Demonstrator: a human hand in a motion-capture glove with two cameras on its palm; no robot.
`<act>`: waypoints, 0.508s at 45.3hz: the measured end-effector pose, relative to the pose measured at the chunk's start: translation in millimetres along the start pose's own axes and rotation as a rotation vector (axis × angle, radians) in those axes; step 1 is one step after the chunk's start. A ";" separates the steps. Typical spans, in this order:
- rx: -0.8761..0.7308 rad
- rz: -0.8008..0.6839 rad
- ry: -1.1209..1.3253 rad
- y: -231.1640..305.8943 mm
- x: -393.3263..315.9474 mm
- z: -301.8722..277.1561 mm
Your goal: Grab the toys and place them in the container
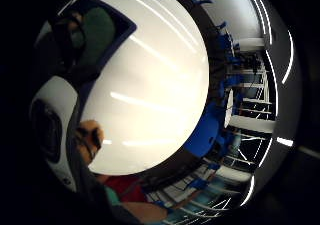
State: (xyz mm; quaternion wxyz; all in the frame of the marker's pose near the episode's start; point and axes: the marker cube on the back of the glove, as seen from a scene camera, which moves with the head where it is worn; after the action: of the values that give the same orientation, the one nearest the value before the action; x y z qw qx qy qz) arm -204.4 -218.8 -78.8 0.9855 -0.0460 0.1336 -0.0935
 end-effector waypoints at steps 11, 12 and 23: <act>0.021 -0.114 -0.053 -8.6 -58.1 -27.2; 0.031 -0.115 -0.050 -9.4 -61.0 -30.0; 0.100 -0.171 -0.125 -11.5 -69.3 -45.1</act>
State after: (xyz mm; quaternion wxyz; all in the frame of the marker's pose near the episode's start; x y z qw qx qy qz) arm -284.3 -219.4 -103.0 0.9815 -0.0140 0.0624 -0.1805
